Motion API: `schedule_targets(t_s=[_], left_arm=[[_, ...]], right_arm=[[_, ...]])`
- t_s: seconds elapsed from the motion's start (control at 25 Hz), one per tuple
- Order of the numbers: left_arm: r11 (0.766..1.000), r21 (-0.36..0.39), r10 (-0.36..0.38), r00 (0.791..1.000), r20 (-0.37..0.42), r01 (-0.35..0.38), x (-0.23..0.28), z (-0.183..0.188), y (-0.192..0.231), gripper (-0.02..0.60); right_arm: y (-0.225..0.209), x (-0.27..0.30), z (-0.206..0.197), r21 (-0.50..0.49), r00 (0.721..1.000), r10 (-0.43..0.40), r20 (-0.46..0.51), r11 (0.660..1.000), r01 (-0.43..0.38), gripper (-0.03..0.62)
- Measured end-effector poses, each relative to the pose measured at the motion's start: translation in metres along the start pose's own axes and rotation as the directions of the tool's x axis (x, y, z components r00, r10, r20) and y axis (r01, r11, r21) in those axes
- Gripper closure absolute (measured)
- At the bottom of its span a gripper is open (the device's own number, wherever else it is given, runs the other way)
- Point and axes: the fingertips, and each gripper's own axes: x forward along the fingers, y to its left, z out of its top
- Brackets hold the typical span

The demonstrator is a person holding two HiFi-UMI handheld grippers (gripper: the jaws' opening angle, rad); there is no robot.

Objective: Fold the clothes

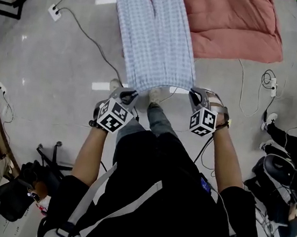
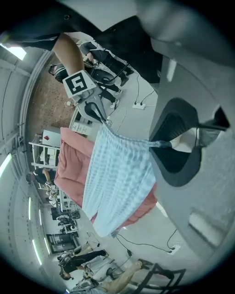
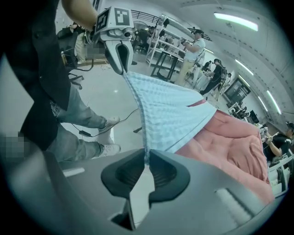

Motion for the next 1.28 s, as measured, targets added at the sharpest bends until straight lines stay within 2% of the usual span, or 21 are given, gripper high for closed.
schedule_targets(t_s=[0.4,0.6,1.04,1.16,1.28], left_arm=[[0.995,-0.099,0.003,1.000,0.011,-0.001,0.024,-0.027,0.012,0.543],[0.996,-0.084,0.020,1.000,-0.002,-0.020,0.041,-0.033,0.022,0.543],[0.995,-0.103,-0.008,1.000,0.011,0.009,0.039,-0.035,0.044,0.535],[0.993,-0.112,-0.024,1.000,0.004,0.025,0.038,-0.038,0.045,0.528],[0.993,-0.109,-0.047,0.999,-0.008,0.046,0.037,-0.038,0.043,0.465]], right_arm=[[0.017,0.031,-0.004,-0.002,0.997,0.078,-0.028,0.997,-0.078,0.557],[0.007,0.043,0.001,0.012,0.999,0.021,-0.035,1.000,-0.020,0.556],[-0.003,0.062,0.012,-0.033,0.996,0.010,-0.094,0.999,-0.013,0.549],[-0.001,0.061,0.015,-0.010,0.994,0.015,-0.110,1.000,-0.016,0.520],[0.005,0.060,0.013,0.010,0.992,0.035,-0.120,0.999,-0.034,0.468]])
